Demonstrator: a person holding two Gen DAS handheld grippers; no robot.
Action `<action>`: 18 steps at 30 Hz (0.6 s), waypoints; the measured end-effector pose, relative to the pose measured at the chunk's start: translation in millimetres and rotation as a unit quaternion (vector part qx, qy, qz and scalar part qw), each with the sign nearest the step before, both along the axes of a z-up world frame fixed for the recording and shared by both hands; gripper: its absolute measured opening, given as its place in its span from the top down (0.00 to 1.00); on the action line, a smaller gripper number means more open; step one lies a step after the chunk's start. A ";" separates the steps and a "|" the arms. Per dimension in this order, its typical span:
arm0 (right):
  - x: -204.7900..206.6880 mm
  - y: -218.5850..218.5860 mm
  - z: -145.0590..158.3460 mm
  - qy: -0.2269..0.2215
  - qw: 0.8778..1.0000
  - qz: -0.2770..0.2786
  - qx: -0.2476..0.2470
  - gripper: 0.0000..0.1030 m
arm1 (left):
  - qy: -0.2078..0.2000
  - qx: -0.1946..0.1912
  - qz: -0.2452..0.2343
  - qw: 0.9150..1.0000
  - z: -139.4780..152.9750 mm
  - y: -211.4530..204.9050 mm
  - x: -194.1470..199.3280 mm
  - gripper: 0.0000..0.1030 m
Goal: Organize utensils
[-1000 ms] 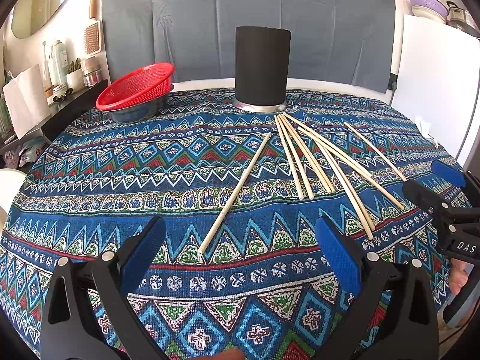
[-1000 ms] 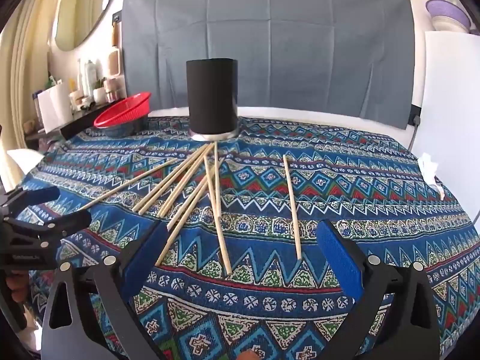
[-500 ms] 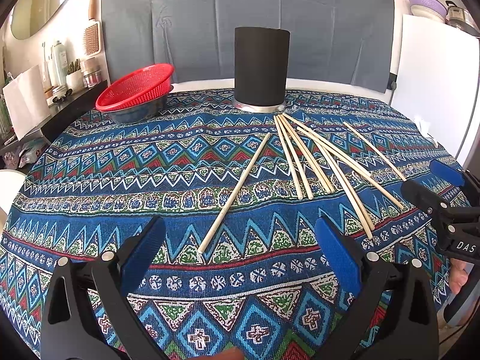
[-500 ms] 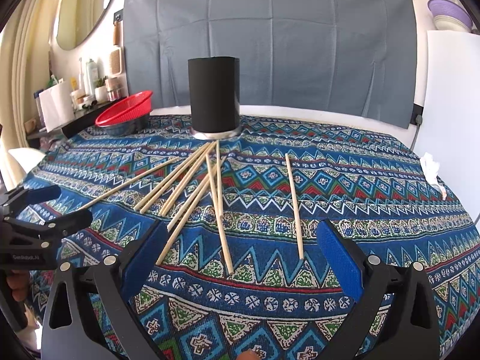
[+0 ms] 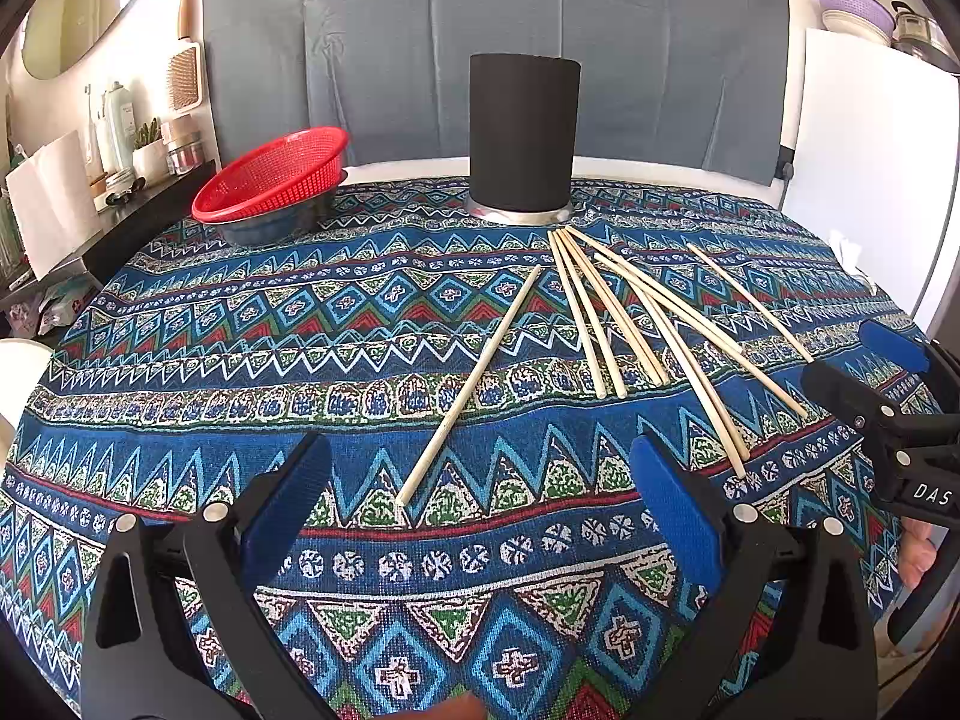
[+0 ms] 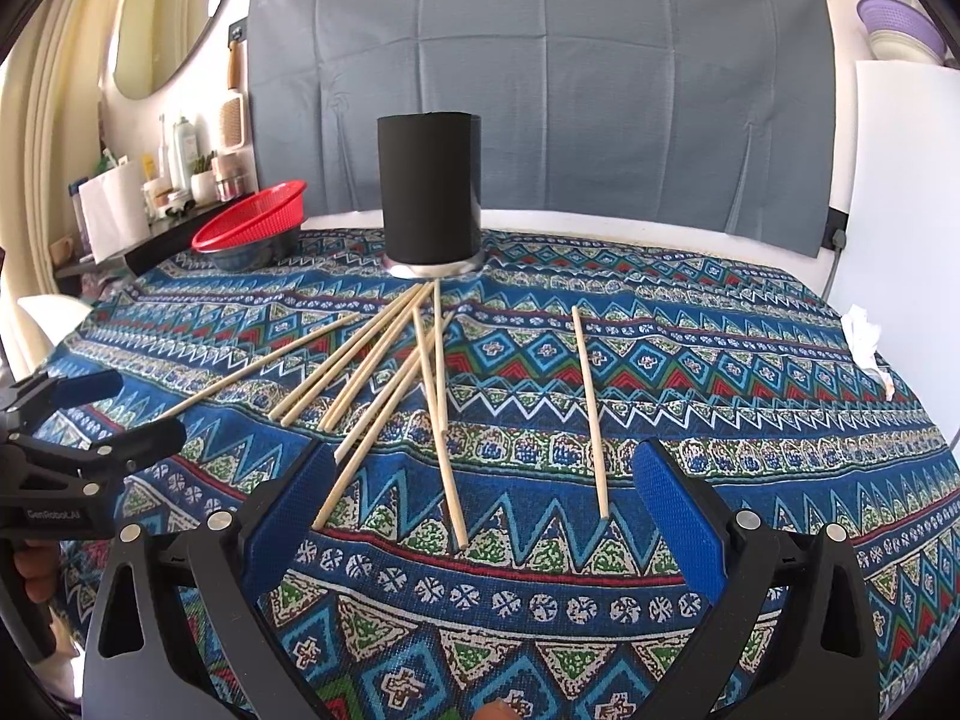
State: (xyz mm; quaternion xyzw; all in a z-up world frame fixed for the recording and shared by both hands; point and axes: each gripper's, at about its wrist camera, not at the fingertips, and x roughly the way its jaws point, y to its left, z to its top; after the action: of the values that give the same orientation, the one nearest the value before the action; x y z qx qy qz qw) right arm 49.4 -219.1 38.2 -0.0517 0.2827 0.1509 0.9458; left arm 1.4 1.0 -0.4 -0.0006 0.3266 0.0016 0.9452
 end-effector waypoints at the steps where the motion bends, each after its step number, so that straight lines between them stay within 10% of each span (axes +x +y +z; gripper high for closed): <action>1: 0.0 0.0 0.0 0.000 1.000 0.000 0.000 0.08 | 0.000 0.000 0.000 1.000 0.0 -0.1 0.0 0.06; 18: 0.0 1.1 -0.5 -0.001 1.000 0.000 -0.002 0.08 | 0.000 0.004 -0.002 1.000 -0.6 -1.8 0.2 0.06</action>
State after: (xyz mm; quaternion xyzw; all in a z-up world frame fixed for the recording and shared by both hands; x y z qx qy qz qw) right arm 49.4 -218.0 37.8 -0.0534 0.2823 0.1506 0.9459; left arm 1.6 -0.8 -0.9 0.0036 0.3266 0.0011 0.9452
